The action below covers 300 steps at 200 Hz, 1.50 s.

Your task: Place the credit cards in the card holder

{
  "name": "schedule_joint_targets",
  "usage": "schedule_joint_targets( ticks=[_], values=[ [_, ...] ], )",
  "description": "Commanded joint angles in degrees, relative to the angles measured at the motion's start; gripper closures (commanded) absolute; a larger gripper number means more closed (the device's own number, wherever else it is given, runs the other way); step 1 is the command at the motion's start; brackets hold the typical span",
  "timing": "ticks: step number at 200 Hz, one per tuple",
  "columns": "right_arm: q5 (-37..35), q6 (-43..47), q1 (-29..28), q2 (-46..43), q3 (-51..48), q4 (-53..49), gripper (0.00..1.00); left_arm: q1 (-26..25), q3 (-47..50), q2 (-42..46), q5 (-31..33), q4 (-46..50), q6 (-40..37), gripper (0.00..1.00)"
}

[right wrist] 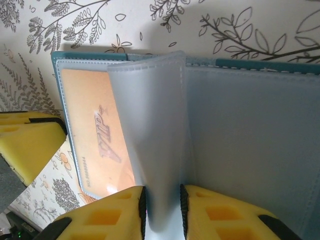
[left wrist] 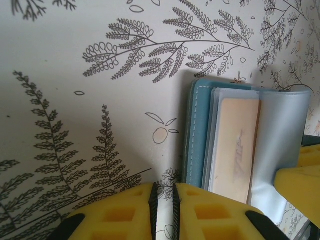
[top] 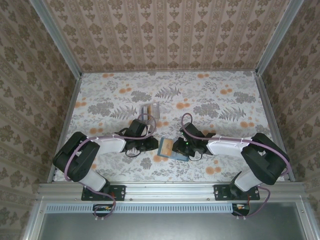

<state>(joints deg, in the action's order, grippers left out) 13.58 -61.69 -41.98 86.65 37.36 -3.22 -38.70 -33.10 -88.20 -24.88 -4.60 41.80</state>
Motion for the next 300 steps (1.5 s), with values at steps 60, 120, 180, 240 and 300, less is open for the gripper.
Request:
schedule_joint_targets(
  ticks=[60, 120, 180, 240, 300],
  values=[
    [0.3, 1.4, 0.5, -3.6, 0.7, -1.9, 0.74, -0.4, -1.4, -1.3, -0.5, 0.9, -2.0, 0.81],
    [0.7, 2.3, 0.5, -3.7, 1.5, -2.1, 0.72, -0.3, -1.9, -2.9, -1.2, 0.7, -2.6, 0.81],
    [5.3, 0.4, 0.4, -0.1, 1.2, 5.0, 0.68, 1.4, -0.2, -1.5, -1.6, -0.3, -1.7, 0.81],
    [11.9, -2.0, 0.4, 4.6, 2.3, 15.7, 0.59, 6.0, 3.0, 4.2, -1.6, 2.1, -2.7, 0.81],
    [14.4, -4.0, 0.1, 9.0, 3.9, 20.1, 0.58, 8.2, 3.6, 6.6, -2.2, 4.1, -4.2, 0.81]
  ],
)
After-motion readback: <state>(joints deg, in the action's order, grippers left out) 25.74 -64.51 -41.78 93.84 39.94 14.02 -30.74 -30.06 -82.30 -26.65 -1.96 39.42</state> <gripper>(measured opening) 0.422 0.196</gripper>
